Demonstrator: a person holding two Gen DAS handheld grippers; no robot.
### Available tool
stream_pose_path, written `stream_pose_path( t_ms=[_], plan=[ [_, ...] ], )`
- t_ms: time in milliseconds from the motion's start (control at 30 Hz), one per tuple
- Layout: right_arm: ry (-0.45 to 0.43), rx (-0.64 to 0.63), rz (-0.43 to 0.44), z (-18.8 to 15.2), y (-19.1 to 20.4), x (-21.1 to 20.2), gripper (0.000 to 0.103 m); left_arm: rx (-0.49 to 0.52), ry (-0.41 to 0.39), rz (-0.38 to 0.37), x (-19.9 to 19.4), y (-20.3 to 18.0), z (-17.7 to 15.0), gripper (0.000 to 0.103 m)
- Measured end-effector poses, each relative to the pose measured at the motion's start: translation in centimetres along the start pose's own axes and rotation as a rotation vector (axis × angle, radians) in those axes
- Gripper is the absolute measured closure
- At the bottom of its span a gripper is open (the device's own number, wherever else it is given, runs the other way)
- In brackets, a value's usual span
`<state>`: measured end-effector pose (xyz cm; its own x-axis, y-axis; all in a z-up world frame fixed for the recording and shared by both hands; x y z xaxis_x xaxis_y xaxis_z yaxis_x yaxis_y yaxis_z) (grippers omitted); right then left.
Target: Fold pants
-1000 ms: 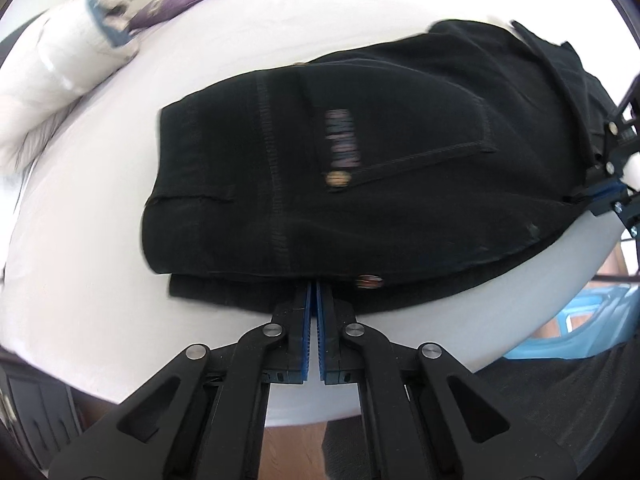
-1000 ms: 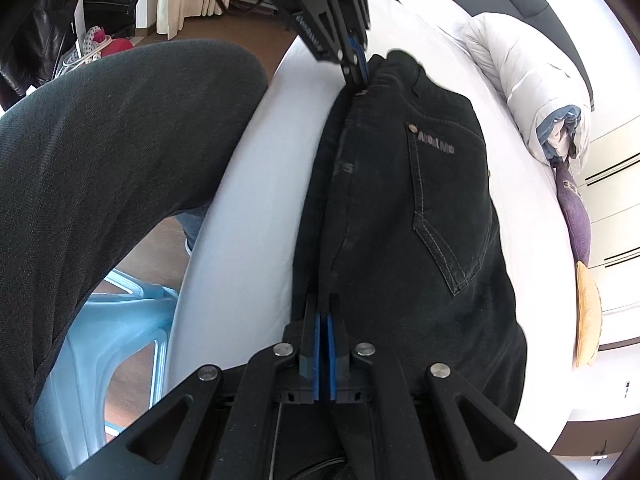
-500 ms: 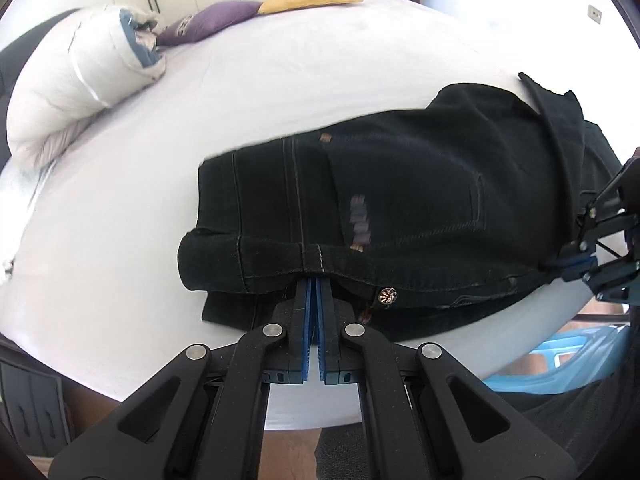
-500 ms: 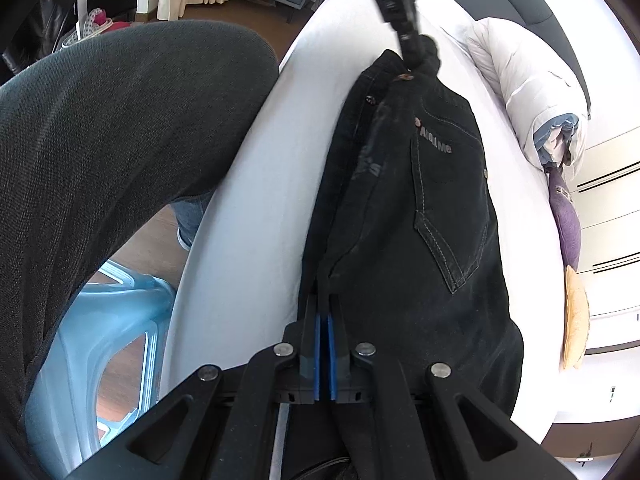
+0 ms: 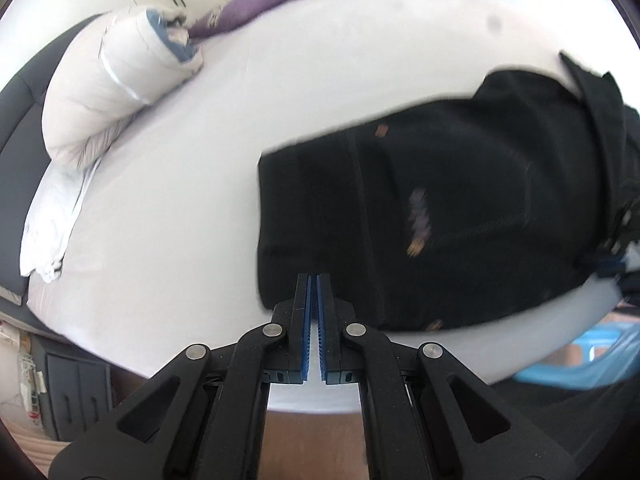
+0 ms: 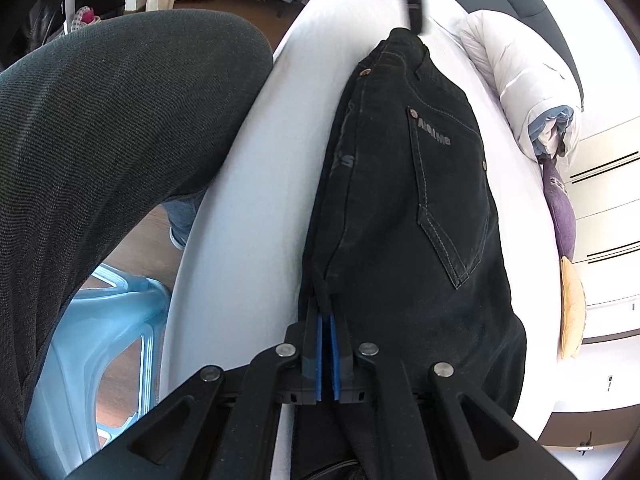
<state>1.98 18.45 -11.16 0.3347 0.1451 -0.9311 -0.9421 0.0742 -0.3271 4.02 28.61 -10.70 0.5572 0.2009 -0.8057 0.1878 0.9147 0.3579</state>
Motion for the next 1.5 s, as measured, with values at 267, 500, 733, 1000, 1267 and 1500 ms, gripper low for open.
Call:
stream_pose_path(
  t_ms=[267,500,733,1000,1267,1500],
  plan=[
    [-0.033,0.069,-0.015,-0.4,-0.1,-0.1,0.096,0.038,0.062,-0.133,4.2,-8.9,2.1,0.101],
    [-0.094,0.280,-0.029,-2.8,-1.0,-1.9,0.076,0.014,0.088,-0.082,3.7,-8.5,1.1,0.101],
    [-0.201,0.514,0.069,-5.6,-1.0,-5.3,0.040,-0.001,-0.103,-0.242,-3.4,-14.1,7.9,0.100],
    [-0.327,0.942,0.108,-13.2,-3.2,-9.5,0.040,0.017,0.056,-0.268,3.1,-21.1,7.3,0.101],
    [-0.445,1.474,0.064,-26.4,-10.2,-11.3,0.039,0.013,-0.010,-0.360,-2.8,-24.3,11.0,0.100],
    [-0.481,1.870,0.077,-34.8,-19.1,-11.6,0.026,0.026,0.090,-0.366,0.1,-28.4,9.7,0.101]
  ],
)
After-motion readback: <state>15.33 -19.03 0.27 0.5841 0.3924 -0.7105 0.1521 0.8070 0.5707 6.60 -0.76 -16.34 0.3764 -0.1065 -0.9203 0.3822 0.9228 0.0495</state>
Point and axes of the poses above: each gripper's, at about its wrist camera, not at the fingertips, and x roughly the way its jaws point, y to its left, z to its top, the point moved 1 cm from there along x, roughly the way its jaws point, and after that the axes turned 7 degrees about z, right-handed, at the moved point
